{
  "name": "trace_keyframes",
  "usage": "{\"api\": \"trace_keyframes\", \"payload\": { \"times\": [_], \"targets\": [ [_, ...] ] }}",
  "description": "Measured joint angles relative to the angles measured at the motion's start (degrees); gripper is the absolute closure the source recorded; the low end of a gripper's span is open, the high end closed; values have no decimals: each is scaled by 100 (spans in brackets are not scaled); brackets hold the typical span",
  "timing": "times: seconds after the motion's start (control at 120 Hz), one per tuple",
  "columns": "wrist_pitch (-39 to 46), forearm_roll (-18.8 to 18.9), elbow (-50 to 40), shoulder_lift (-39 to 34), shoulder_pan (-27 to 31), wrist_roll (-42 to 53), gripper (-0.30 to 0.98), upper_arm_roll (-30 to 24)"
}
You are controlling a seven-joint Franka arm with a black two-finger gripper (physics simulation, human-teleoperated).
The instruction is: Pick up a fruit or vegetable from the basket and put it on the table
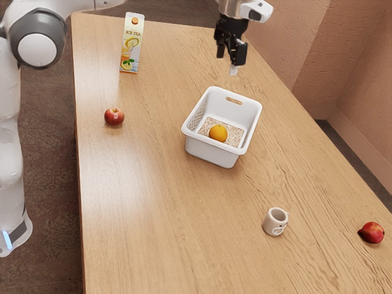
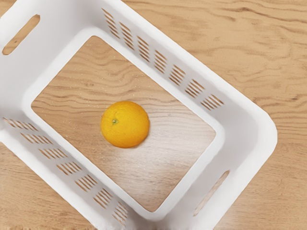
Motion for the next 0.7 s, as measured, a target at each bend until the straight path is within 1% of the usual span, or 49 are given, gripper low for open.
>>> {"api": "trace_keyframes", "payload": {
  "times": [0.092,0.2,0.233,0.317,0.392,0.458,0.533,0.642,0.7],
  "targets": [
    [-49,11,17,5,190,-3,0,-3],
    [-86,12,26,3,167,-1,0,1],
    [-134,17,241,-19,131,13,0,2],
    [-332,23,1116,-106,71,86,0,-47],
    [-458,42,1365,-150,268,149,0,-435],
    [-555,216,1405,-160,419,199,0,-896],
    [-711,369,1397,-132,162,249,0,-1069],
    [-872,479,1384,-36,-310,310,0,-1130],
    [-932,546,1282,127,-405,340,0,-1133]
  ]
}}
